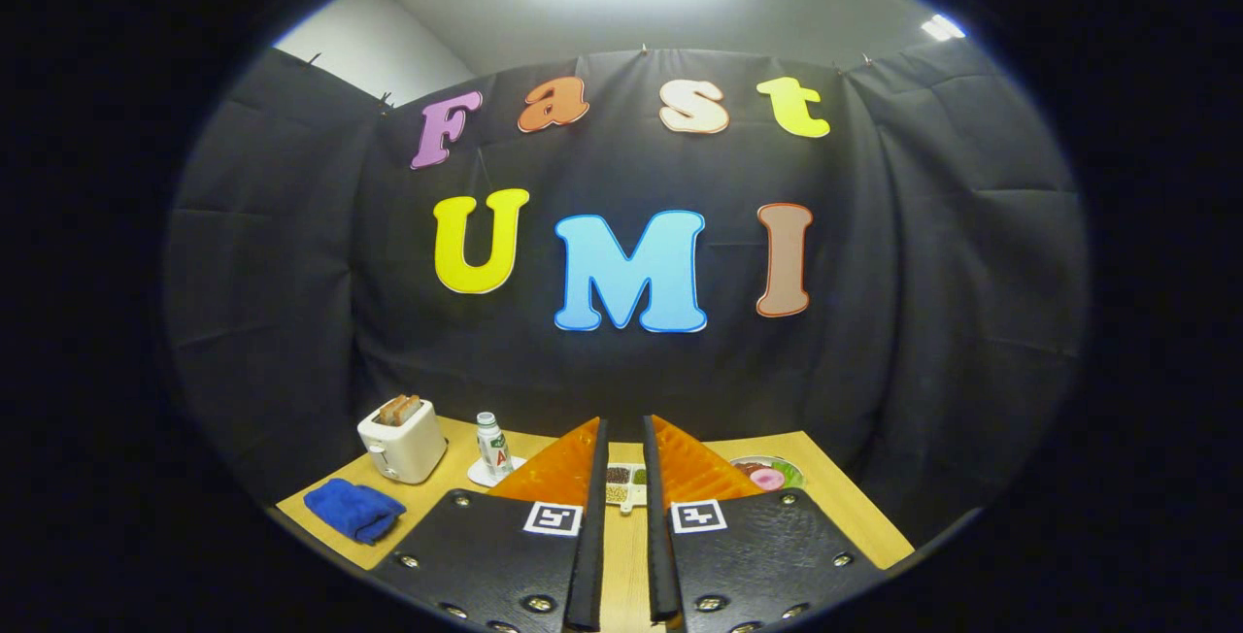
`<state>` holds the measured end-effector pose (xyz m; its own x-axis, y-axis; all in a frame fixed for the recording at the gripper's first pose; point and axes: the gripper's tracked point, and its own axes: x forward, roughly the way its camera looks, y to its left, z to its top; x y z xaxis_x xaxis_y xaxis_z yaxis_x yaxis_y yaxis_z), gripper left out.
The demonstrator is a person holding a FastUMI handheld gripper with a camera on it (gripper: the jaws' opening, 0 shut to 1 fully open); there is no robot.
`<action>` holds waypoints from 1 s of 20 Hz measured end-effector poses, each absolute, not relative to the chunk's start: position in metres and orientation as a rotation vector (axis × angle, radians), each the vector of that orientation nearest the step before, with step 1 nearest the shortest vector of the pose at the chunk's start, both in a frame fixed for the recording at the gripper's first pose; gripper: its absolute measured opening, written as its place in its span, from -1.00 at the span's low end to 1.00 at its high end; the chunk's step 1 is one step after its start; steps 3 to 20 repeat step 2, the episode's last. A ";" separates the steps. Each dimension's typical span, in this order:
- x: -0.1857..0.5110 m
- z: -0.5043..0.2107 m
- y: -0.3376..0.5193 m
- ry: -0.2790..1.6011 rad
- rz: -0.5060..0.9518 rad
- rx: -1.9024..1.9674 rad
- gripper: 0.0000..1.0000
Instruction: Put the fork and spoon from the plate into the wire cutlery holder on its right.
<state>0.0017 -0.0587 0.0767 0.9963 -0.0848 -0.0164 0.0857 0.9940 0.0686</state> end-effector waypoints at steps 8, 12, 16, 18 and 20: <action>-0.001 0.072 -0.059 0.005 -0.116 0.024 -0.60; -0.001 0.072 -0.059 0.005 -0.116 0.024 -0.60; -0.001 0.072 -0.059 0.005 -0.116 0.024 -0.60; -0.001 0.072 -0.059 0.005 -0.116 0.024 -0.60; -0.001 0.072 -0.059 0.005 -0.116 0.024 -0.60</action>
